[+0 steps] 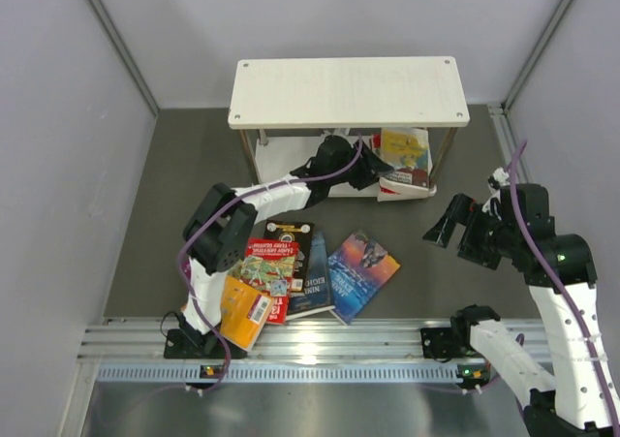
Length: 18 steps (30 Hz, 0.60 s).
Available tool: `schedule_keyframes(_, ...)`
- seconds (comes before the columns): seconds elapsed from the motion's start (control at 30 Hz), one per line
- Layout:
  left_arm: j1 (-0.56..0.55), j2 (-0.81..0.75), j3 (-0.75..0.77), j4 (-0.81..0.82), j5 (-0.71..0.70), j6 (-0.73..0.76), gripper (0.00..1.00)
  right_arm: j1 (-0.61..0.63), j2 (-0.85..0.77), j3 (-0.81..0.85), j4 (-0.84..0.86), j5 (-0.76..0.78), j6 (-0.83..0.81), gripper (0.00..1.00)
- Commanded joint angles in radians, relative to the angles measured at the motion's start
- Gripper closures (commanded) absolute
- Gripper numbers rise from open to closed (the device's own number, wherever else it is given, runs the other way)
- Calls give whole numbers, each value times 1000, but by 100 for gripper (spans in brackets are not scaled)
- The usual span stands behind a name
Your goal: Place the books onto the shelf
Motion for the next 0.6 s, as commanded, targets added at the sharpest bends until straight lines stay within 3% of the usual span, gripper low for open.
schedule_keyframes(0.0,6,-4,50,54,-33,-15,48,-8,-9,-4,-11,17,-21,1)
schedule_keyframes(0.23,14,-33,49,43,-61,-24,39,-10,-21,-29,0,9,-19,1)
schedule_keyframes(0.33,14,-70,38,7,-73,-10,23,-8,-26,-38,1,9,-22,1)
schedule_keyframes(0.43,17,-137,-5,-42,-114,13,20,-8,-32,-56,14,6,-23,1)
schedule_keyframes(0.5,23,-190,-42,-84,-131,36,9,-8,-35,-81,20,-3,-21,0)
schedule_keyframes(0.57,31,-220,-52,-159,-145,72,9,-10,-41,-109,38,-12,-10,1)
